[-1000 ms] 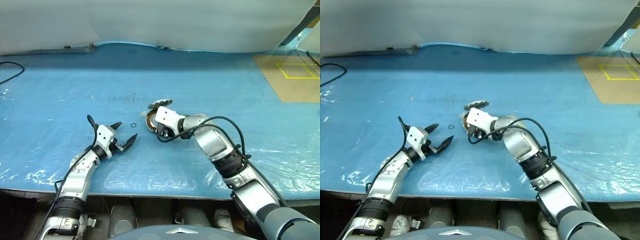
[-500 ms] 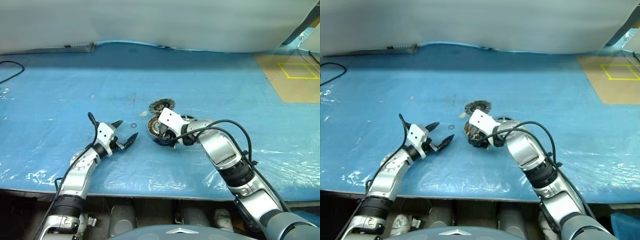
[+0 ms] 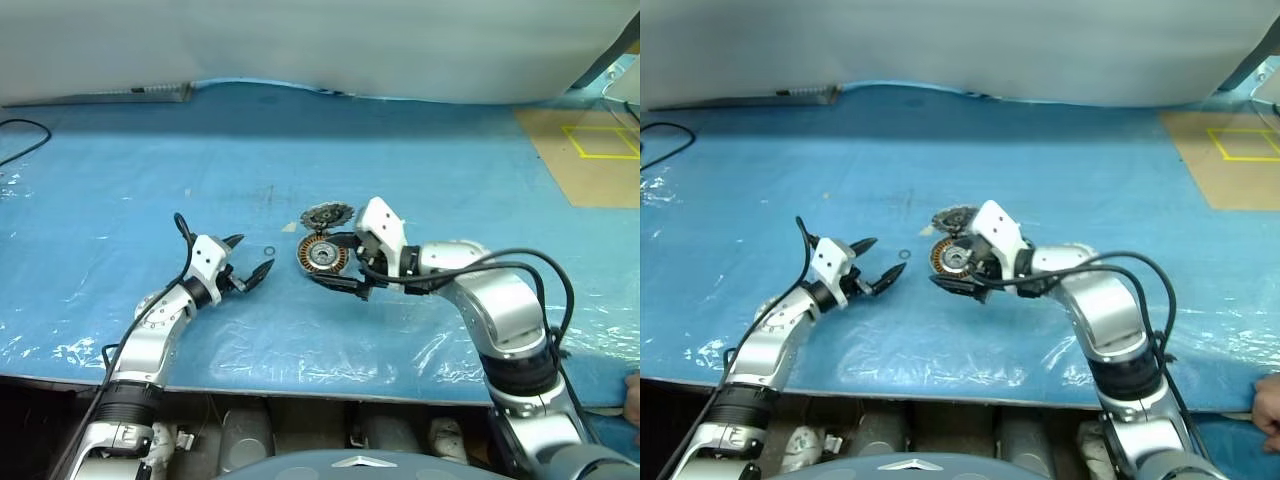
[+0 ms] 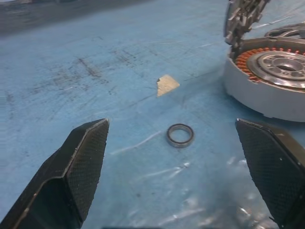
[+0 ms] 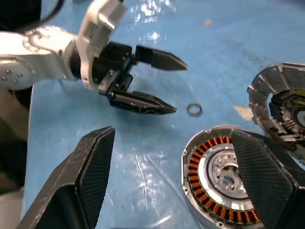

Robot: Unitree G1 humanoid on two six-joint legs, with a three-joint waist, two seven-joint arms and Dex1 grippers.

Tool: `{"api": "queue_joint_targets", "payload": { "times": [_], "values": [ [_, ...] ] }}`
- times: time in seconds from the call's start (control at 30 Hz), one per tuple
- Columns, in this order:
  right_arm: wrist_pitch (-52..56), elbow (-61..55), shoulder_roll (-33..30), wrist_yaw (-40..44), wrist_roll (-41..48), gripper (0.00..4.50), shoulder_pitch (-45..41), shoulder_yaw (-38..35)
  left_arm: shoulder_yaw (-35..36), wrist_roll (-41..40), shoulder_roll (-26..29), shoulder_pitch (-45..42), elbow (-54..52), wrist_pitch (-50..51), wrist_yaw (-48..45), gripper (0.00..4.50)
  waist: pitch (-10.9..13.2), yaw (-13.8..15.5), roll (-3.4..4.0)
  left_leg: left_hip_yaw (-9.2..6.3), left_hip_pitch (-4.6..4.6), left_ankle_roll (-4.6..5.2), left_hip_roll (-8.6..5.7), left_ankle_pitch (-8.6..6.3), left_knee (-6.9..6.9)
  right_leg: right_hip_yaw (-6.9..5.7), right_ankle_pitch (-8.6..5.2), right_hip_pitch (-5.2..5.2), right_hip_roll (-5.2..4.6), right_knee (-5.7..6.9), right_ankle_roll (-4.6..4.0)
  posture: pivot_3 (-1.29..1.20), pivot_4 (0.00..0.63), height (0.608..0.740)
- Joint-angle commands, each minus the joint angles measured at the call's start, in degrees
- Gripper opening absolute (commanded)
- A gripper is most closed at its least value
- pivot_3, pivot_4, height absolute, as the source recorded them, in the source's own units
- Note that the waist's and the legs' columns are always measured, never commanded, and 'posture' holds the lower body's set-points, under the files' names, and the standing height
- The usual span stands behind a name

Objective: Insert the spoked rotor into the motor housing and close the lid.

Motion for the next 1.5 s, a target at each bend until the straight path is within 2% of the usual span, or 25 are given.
{"api": "queue_joint_targets", "payload": {
  "times": [0.03,0.13,0.37,0.7,1.07,1.17,1.3,1.47,1.5],
  "values": [
    [-13.9,1.2,0.4,-2.2,0.7,4.11,3.8,-2.9,1.4,-0.6,1.0,-2.7,3.5,-1.4,-1.2,4.5,0.0,0.0,0.0,0.0,0.01,0.0,-0.01,0.0,0.0,0.01,0.0,0.01,0.0,0.0,0.0,0.0,0.15,0.74],
    [-20.7,5.1,0.8,-3.9,0.1,4.11,6.9,-2.4,1.6,-0.7,1.0,-5.3,9.4,-3.2,-3.3,4.5,0.0,0.0,0.0,0.01,0.03,0.0,-0.02,0.0,0.0,0.02,0.01,0.02,0.0,0.0,0.01,0.0,0.15,0.74],
    [-26.8,11.4,1.1,-6.3,0.5,4.11,8.5,-1.6,-0.6,2.1,0.1,-13.3,22.9,-9.5,-8.1,4.5,0.0,0.4,0.0,-0.02,-0.03,0.01,-0.08,0.0,-0.01,0.01,0.02,0.02,-0.02,-0.06,0.03,0.0,0.15,0.74],
    [-28.6,13.4,-0.1,-5.9,1.2,4.11,8.5,-0.6,-3.6,4.0,-1.3,-18.8,30.7,-13.8,-14.0,4.5,0.0,0.4,-0.01,-0.05,-0.08,0.01,-0.08,0.01,-0.02,-0.02,0.04,0.01,-0.03,-0.09,0.06,0.0,0.15,0.74],
    [-29.9,15.0,-1.1,-6.2,0.4,4.11,7.7,0.8,-4.6,8.5,-0.7,-20.5,39.3,-15.6,-11.0,4.5,0.0,0.5,-0.01,-0.06,0.13,0.01,-0.11,0.01,-0.01,-0.02,0.06,0.22,-0.06,-0.08,0.09,0.0,0.15,0.74],
    [-31.8,15.4,-0.7,-6.5,0.3,4.14,7.8,0.8,-4.8,9.6,-0.2,-20.2,40.2,-16.6,-9.7,3.91,0.0,0.5,0.01,-0.06,0.27,0.02,-0.11,0.0,-0.01,0.0,0.05,0.35,-0.06,-0.08,0.08,0.0,0.15,0.74],
    [-40.6,18.0,-0.8,-7.7,-2.7,4.14,10.1,1.2,-4.7,9.8,0.3,-19.1,40.2,-17.6,-9.3,2.56,0.0,0.5,0.0,-0.06,0.28,0.02,-0.11,0.0,-0.01,0.02,0.05,0.38,-0.06,-0.07,0.08,0.0,0.15,0.74],
    [-44.1,21.2,-1.0,-8.1,-3.7,4.14,12.2,1.6,-4.6,9.7,0.5,-17.7,39.1,-17.6,-9.5,0.84,-0.1,0.2,0.01,-0.04,0.24,0.02,-0.11,0.0,-0.07,0.03,0.04,0.36,-0.06,-0.12,0.07,0.0,0.15,0.74],
    [-44.6,21.8,-1.0,-8.4,-3.9,4.14,12.4,1.5,-4.5,9.5,0.6,-17.4,38.7,-17.4,-9.6,0.67,-0.1,0.2,0.01,-0.03,0.24,0.02,-0.11,0.0,-0.1,0.03,0.04,0.36,-0.05,-0.13,0.07,0.0,0.15,0.74]
  ]
}}
